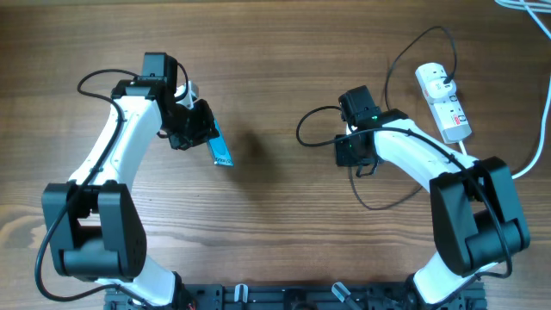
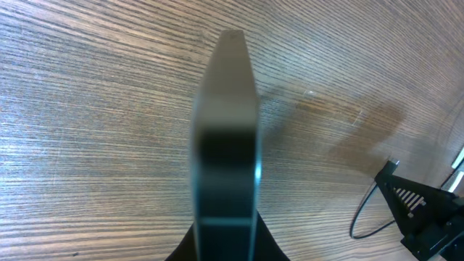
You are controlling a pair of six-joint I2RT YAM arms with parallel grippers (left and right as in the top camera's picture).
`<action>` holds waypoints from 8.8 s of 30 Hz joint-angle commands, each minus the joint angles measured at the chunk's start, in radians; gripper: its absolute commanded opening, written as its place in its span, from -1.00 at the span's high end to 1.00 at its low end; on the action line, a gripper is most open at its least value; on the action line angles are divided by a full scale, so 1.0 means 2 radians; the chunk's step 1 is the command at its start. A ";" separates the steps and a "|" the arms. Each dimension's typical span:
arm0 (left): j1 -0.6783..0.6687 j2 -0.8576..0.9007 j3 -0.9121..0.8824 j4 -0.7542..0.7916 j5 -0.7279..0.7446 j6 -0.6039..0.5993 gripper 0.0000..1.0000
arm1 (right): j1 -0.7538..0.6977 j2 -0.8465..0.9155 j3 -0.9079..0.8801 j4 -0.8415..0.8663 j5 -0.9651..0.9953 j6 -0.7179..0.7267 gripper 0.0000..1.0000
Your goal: Plug charger to phone and switch on socket
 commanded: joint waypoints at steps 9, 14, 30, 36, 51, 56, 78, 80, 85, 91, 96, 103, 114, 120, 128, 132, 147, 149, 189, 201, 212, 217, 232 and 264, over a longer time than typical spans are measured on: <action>0.003 -0.048 -0.001 0.171 0.292 -0.025 0.92 | 0.000 -0.149 0.011 0.023 -0.512 -0.146 0.91; 0.003 -0.048 -0.001 0.336 0.486 -0.095 0.92 | 0.000 -0.152 0.011 0.096 -0.686 -0.114 0.91; 0.003 -0.048 -0.001 0.393 0.467 -0.278 0.92 | 0.012 -0.152 0.010 0.262 -0.671 0.097 0.91; -0.024 -0.048 -0.001 0.445 0.442 -0.287 0.92 | 0.012 -0.152 0.010 0.262 -0.655 0.106 0.92; -0.030 -0.048 -0.001 0.550 0.530 -0.278 0.92 | 0.012 -0.152 0.010 0.303 -0.675 0.134 0.91; -0.030 -0.048 -0.001 0.550 0.513 -0.266 0.92 | 0.012 -0.152 0.010 0.311 -0.678 0.144 0.91; -0.026 -0.048 -0.001 0.550 0.473 -0.341 0.92 | 0.012 -0.152 0.010 0.350 -0.678 0.197 0.92; -0.022 -0.048 -0.001 0.550 0.474 -0.341 0.92 | 0.012 -0.152 0.010 0.350 -0.677 0.197 0.91; -0.019 -0.048 -0.001 0.550 0.474 -0.341 0.92 | 0.012 -0.152 0.010 0.366 -0.676 0.211 0.91; -0.019 -0.048 -0.001 0.550 0.484 -0.341 0.92 | 0.012 -0.152 0.010 0.378 -0.666 0.224 0.91; -0.019 -0.048 -0.001 0.550 0.485 -0.344 0.92 | 0.012 -0.152 0.010 0.376 -0.665 0.226 0.91; -0.019 -0.048 -0.001 0.550 0.485 -0.369 0.92 | 0.012 -0.152 0.010 0.376 -0.652 0.225 0.91; -0.020 -0.048 -0.001 0.550 0.493 -0.365 0.92 | 0.011 -0.152 0.010 0.376 -0.640 0.226 0.91; -0.020 -0.048 -0.001 0.550 0.501 -0.349 0.92 | 0.012 -0.152 0.010 0.377 -0.640 0.236 0.91; -0.020 -0.048 -0.001 0.550 0.500 -0.339 0.92 | 0.012 -0.152 0.010 0.376 -0.656 0.237 0.91; -0.020 -0.048 -0.001 0.550 0.500 -0.339 0.92 | 0.012 -0.152 0.010 0.377 -0.649 0.240 0.91; -0.020 -0.048 -0.001 0.551 0.496 -0.339 0.92 | 0.012 -0.152 0.010 0.376 -0.668 0.250 0.91; -0.019 -0.048 -0.001 0.551 0.493 -0.339 0.92 | 0.012 -0.152 0.010 0.376 -0.678 0.249 0.91; -0.019 -0.048 -0.001 0.550 0.492 -0.380 0.92 | 0.005 -0.152 -0.001 0.410 -0.670 0.286 0.91; -0.019 -0.048 -0.001 0.550 0.485 -0.393 0.92 | 0.002 -0.152 -0.001 0.428 -0.678 0.314 0.92; -0.019 -0.048 -0.001 0.548 0.468 -0.420 0.92 | 0.002 -0.152 -0.001 0.429 -0.671 0.314 0.91; -0.020 -0.048 -0.001 0.548 0.470 -0.420 0.92 | 0.002 -0.152 -0.001 0.429 -0.665 0.314 0.91; -0.031 -0.048 -0.001 0.549 0.485 -0.391 0.92 | 0.002 -0.152 -0.001 0.429 -0.653 0.319 0.92; -0.042 -0.048 -0.001 0.627 0.575 -0.351 0.92 | 0.002 -0.152 -0.001 0.470 -0.617 0.363 0.91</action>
